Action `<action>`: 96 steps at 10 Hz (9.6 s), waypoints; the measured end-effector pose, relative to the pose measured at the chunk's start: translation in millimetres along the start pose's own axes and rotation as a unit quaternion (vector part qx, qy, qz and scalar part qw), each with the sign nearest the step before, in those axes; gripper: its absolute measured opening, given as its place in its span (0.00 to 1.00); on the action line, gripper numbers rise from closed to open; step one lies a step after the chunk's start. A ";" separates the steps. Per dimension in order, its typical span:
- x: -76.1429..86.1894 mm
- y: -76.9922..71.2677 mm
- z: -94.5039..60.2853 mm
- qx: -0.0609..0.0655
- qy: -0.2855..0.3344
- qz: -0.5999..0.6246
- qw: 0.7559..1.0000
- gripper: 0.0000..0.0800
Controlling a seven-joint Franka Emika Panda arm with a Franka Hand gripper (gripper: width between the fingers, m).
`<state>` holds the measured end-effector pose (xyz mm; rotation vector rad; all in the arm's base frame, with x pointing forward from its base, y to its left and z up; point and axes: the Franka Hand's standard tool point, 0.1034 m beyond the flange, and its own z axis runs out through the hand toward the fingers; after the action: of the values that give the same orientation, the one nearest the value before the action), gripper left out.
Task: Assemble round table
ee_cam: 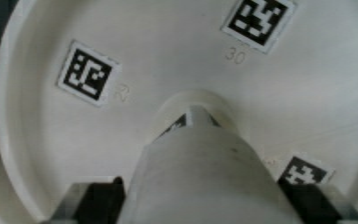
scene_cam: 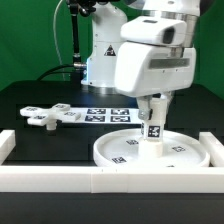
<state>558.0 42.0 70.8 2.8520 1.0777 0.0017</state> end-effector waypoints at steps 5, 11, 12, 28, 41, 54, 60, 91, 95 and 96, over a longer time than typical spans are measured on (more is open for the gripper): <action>-1.6 -3.1 1.6 0.036 -0.001 0.310 0.950 0.52; -3.4 -1.5 2.5 0.059 -0.005 0.498 0.865 0.52; -3.7 -2.3 2.8 0.064 -0.007 0.547 0.835 0.52; 3.7 -10.1 3.1 0.097 -0.013 0.633 0.768 0.81; 5.6 0.6 -1.1 0.059 0.036 0.060 0.996 0.81; 3.8 -5.0 2.7 0.033 0.006 -0.459 0.888 0.81; -5.9 5.2 5.2 0.025 -0.001 -0.569 0.822 0.81; -5.1 -11.9 5.8 0.082 -0.035 0.703 0.706 0.51; -2.3 -10.7 5.1 0.083 -0.038 0.796 0.598 0.51; -2.3 -10.3 5.1 0.084 -0.038 0.800 0.593 0.51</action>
Offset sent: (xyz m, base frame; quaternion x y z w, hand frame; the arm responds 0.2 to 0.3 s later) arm -0.0134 0.0089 -0.0110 0.0698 -0.0698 0.3577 0.9286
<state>549.6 47.7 64.9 2.7070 -1.7366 -0.0902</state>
